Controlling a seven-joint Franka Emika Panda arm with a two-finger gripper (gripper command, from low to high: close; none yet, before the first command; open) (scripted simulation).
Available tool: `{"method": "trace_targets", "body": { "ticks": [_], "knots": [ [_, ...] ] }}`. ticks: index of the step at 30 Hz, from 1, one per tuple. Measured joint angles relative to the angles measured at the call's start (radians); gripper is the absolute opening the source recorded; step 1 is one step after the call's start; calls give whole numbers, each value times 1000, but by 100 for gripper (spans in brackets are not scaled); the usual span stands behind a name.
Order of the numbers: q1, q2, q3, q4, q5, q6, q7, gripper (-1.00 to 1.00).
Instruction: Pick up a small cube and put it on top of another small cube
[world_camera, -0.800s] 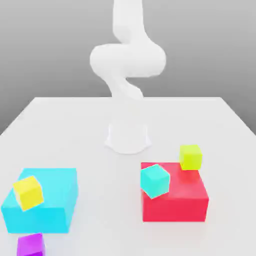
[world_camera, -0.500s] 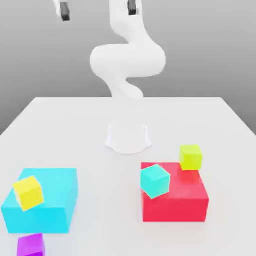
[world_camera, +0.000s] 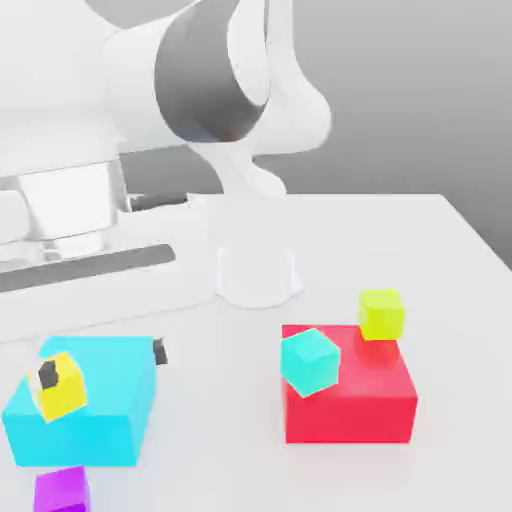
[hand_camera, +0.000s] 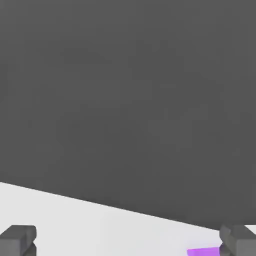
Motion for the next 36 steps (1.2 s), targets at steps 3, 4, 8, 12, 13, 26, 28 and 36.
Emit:
{"method": "trace_targets", "body": {
  "ticks": [3, 4, 8, 12, 13, 26, 28, 36],
  "knots": [
    [-27, 93, -3, 4, -3, 32, -58, 0],
    [-36, 123, -6, 5, -9, 44, -75, 0],
    [-64, 233, -27, 7, -49, 94, -128, 0],
    [-121, 375, 33, 37, 6, 192, -189, 0],
    [-134, 402, 49, 43, 20, 212, -200, -100],
    [-58, 217, 13, -30, -52, 88, -143, -100],
    [-28, 161, 46, -71, -41, 60, -145, -100],
    [127, -87, 176, -245, -30, -35, -134, -100]
  ]
}}
